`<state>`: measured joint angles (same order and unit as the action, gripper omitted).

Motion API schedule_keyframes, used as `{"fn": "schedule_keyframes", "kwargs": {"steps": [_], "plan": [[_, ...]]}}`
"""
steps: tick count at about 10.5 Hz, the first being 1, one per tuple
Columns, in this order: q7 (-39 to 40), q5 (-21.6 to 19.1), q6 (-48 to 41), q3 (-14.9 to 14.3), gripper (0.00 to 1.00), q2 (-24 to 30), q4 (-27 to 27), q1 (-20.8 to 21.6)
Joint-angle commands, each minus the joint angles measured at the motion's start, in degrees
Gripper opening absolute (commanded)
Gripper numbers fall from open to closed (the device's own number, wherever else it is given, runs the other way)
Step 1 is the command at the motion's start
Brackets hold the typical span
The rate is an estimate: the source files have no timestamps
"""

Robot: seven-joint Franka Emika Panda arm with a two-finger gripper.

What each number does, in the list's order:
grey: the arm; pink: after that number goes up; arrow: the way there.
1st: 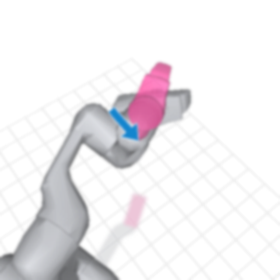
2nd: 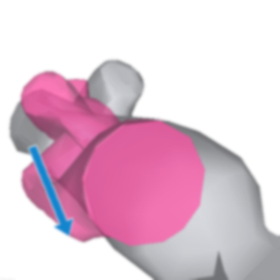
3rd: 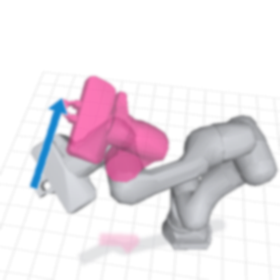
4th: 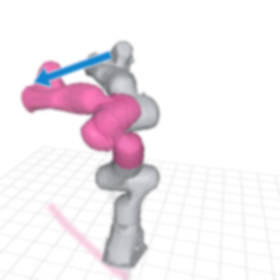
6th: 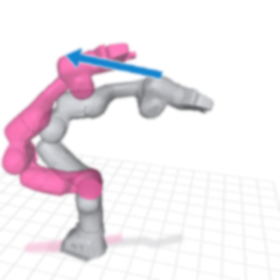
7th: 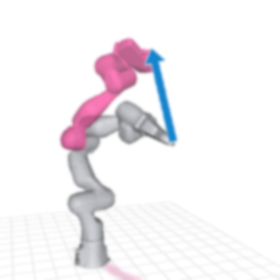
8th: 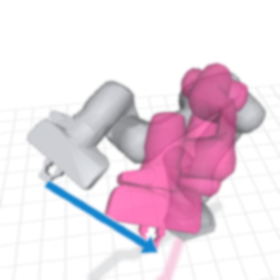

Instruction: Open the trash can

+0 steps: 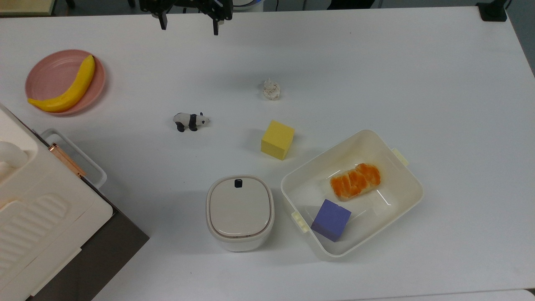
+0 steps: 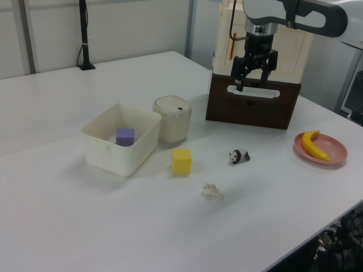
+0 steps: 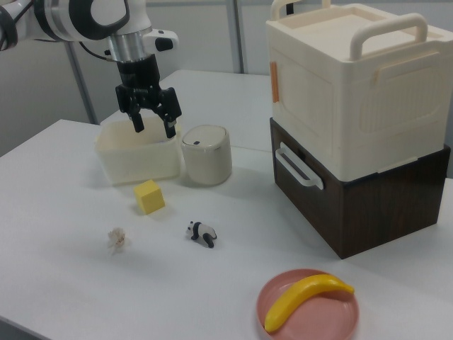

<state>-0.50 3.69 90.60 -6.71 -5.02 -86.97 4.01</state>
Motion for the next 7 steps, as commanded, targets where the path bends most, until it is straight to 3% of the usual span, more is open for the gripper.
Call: {"fn": "schedule_keyframes", "kwargs": {"steps": [1,4,5,6,7], "plan": [[1.21,-0.44,-1.39,-0.15,1.0,0.18,-0.13,0.21],[2.7,-0.44,-1.39,0.03,1.0,-0.52,-0.13,0.56],[3.13,-0.44,-1.31,0.2,0.93,-0.52,-0.22,0.56],[6.01,-0.52,-1.3,0.29,0.5,-0.69,-0.22,0.65],[8.04,-0.87,-1.3,0.29,0.23,-0.52,-0.22,0.65]]}}
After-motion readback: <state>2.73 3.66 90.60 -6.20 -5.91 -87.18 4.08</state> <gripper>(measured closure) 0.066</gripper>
